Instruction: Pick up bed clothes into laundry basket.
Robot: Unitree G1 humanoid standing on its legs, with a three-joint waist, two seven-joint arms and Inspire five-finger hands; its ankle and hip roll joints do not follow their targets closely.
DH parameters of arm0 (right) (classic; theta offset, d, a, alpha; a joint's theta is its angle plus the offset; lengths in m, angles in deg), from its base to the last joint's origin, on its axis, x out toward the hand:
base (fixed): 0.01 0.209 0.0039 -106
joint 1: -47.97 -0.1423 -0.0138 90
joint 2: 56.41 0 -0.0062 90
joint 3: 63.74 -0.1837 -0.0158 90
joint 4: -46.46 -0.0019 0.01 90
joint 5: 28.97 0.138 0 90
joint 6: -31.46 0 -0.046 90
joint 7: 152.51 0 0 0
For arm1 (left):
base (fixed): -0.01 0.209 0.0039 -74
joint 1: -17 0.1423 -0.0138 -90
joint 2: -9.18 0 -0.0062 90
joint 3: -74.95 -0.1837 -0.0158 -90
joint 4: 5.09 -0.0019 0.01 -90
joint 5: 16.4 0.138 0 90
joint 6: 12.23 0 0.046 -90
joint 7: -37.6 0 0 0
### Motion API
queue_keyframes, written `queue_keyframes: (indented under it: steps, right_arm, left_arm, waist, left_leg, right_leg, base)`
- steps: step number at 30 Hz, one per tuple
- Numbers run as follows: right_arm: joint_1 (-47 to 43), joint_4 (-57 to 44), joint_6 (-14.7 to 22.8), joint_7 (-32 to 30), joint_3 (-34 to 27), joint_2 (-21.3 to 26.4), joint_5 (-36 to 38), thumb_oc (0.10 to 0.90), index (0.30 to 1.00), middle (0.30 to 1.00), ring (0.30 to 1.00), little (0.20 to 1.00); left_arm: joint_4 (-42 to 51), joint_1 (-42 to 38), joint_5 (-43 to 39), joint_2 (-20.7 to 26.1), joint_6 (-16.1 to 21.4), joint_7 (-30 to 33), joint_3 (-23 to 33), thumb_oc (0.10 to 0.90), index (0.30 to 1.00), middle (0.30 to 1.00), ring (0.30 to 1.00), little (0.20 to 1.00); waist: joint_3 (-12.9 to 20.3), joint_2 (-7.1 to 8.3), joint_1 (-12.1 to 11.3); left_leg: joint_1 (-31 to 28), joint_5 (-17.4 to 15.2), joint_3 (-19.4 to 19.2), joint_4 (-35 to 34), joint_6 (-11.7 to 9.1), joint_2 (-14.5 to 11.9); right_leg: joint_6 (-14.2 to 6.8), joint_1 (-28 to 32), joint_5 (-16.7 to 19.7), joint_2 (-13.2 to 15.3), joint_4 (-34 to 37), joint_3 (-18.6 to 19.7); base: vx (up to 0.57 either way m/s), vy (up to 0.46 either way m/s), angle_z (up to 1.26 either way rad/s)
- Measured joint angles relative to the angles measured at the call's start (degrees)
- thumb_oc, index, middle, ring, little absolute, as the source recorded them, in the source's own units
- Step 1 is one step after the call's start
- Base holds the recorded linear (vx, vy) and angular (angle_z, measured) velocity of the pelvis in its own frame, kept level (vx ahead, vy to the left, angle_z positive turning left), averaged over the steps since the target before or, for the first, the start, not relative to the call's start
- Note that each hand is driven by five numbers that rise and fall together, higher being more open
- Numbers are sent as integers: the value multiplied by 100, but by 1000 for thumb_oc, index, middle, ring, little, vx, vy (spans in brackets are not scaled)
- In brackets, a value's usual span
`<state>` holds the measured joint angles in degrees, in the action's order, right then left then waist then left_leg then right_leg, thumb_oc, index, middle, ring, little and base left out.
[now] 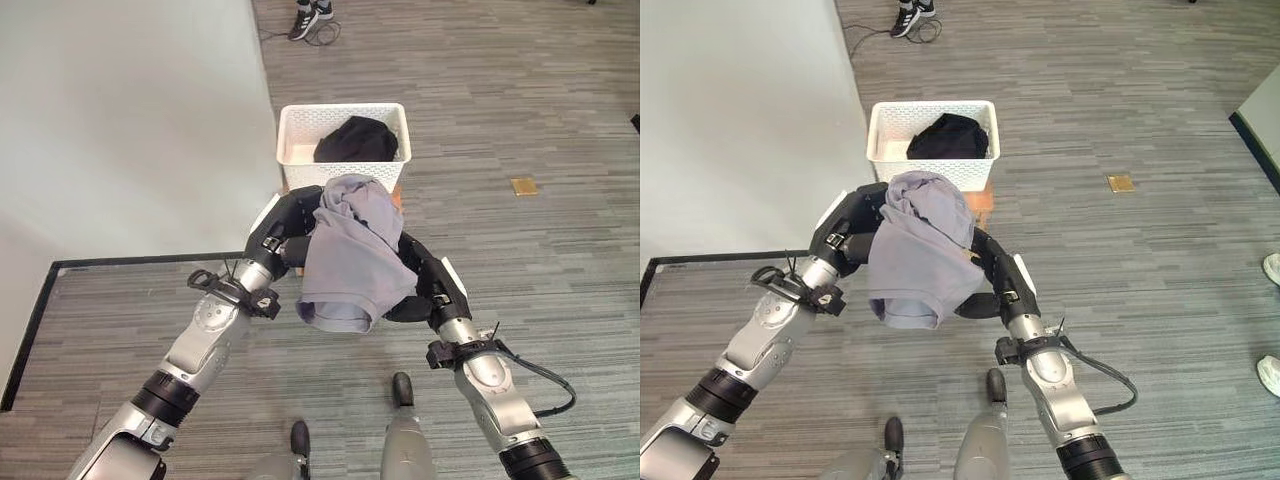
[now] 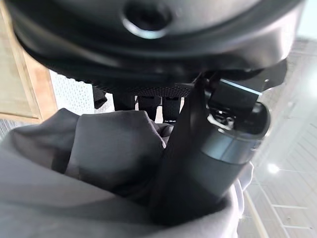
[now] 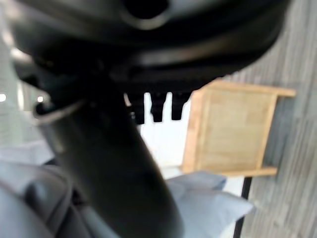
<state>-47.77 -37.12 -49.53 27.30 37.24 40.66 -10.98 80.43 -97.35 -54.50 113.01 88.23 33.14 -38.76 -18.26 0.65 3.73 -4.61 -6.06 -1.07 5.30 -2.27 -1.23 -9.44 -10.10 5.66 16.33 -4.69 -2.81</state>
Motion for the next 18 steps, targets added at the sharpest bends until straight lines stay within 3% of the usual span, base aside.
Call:
queue_keyframes:
  steps: [1,2,3,5,6,7,8,9,10,11,13,14,15,16,17,18]
  right_arm:
    - [-5,3,1,2,4,5,1,800,900,900,900,900]
    - [-183,127,-2,8,5,117,3,800,900,900,900,900]
    - [-350,221,-38,-30,-59,162,12,800,900,900,900,900]
    - [-461,342,-16,-22,-62,278,18,800,900,900,900,900]
    - [-516,439,-25,-25,-59,409,94,800,900,900,900,900]
    - [-527,436,-28,-26,-63,417,107,800,900,900,900,900]
    - [-573,436,-2,-54,-55,425,159,800,900,900,900,900]
    - [-629,394,3,-71,-17,386,238,800,900,900,900,900]
    - [-612,369,22,-87,0,385,272,800,900,900,900,900]
    - [-536,333,22,-80,-68,402,292,800,900,900,900,900]
    - [-547,347,-4,-71,-48,416,336,800,900,900,900,900]
    - [-526,336,6,-63,-28,382,349,800,900,900,900,900]
    - [-518,340,4,-40,-7,341,353,800,900,900,900,900]
    - [-509,347,1,-19,54,341,355,800,900,900,900,900]
    - [-483,358,2,30,128,392,349,800,900,900,900,900]
    - [-386,377,0,145,220,421,345,800,900,900,900,900]
  left_arm:
    - [9,8,6,9,7,-18,33,400,300,300,300,300]
    - [19,105,-7,-149,4,12,146,400,300,300,300,300]
    - [45,101,1,-188,-27,-5,210,400,300,300,300,300]
    - [-9,100,-7,-317,-46,-16,250,400,300,300,300,300]
    - [-38,30,-15,-465,-86,4,242,400,300,300,300,300]
    - [-38,44,-20,-488,-83,6,241,400,300,300,300,300]
    - [-62,32,-20,-488,-90,3,243,400,300,300,300,300]
    - [-72,-69,-24,-450,-117,6,231,400,300,300,300,300]
    - [-121,-207,-23,-421,-154,-16,209,400,300,300,300,300]
    - [-196,-394,-33,-438,-166,-29,97,400,300,300,300,300]
    - [-172,-510,-49,-386,-170,-42,65,400,300,300,300,300]
    - [-169,-570,-57,-307,-166,-81,65,400,300,300,300,300]
    - [-171,-634,-59,-213,-121,-99,68,400,300,300,300,300]
    - [-182,-626,-50,-166,-122,-83,70,400,300,300,300,300]
    - [-196,-628,-7,-104,-121,-104,73,400,300,300,300,300]
    - [-197,-615,-6,0,-123,-116,48,400,300,300,300,300]
  waist:
    - [47,41,28]
    - [44,-274,29]
    - [57,-317,58]
    - [65,-299,52]
    - [37,-168,0]
    - [42,-139,-63]
    - [52,-113,-87]
    - [21,-46,-73]
    - [17,28,-2]
    - [8,41,68]
    - [0,32,30]
    - [13,5,18]
    - [-25,-57,-77]
    - [-29,-137,-196]
    - [-41,-212,-241]
    - [-22,-379,-297]
  left_leg:
    - [-8,-139,37,190,-149,-118]
    - [-30,-197,28,236,-301,-484]
    - [58,-214,-22,600,-317,-748]
    - [228,24,120,1151,-570,-881]
    - [972,204,260,2777,-369,-1052]
    - [1165,335,284,3300,-199,-1170]
    - [1420,573,360,3600,-152,-1186]
    - [1481,995,373,3832,-161,-1225]
    - [1583,856,306,3803,-277,-1138]
    - [1656,576,76,3558,-404,-1127]
    - [1599,480,-299,2672,-397,-997]
    - [1587,435,-343,2068,-393,-786]
    - [1518,497,-160,755,-327,-326]
    - [1613,596,-130,435,-285,-110]
    - [1581,679,260,53,-246,87]
    - [1570,928,469,-10,-77,160]
  right_leg:
    - [48,116,240,-103,-65,-21]
    - [133,19,163,-429,-350,-246]
    - [466,-50,-79,-662,-641,-364]
    - [638,5,-398,-900,-863,-511]
    - [944,61,-731,-957,-1157,-641]
    - [939,174,-793,-1043,-1071,-601]
    - [1087,286,-868,-1127,-1052,-665]
    - [1177,420,-912,-1188,-1074,-636]
    - [1314,582,-1057,-1132,-951,-667]
    - [1225,777,-1009,-1123,-723,-702]
    - [1235,961,-960,-1096,-523,-666]
    - [1230,1134,-966,-1125,-308,-598]
    - [1142,1326,-874,-1107,-72,-497]
    - [1137,1420,-886,-1163,5,-351]
    - [1115,1564,-916,-1194,145,-272]
    - [1035,1739,-938,-1362,228,-94]
  base:
    - [166,-240,-10]
    - [197,-323,-17]
    - [288,-488,-33]
    - [295,-639,-16]
    - [158,-433,-15]
    - [109,-254,-16]
    - [326,-256,-28]
    - [274,-168,-5]
    - [353,-170,29]
    - [175,3,42]
    - [244,12,11]
    - [317,-38,-30]
    - [318,-68,-51]
    - [389,-78,-73]
    - [271,-2,-88]
    - [162,21,-82]
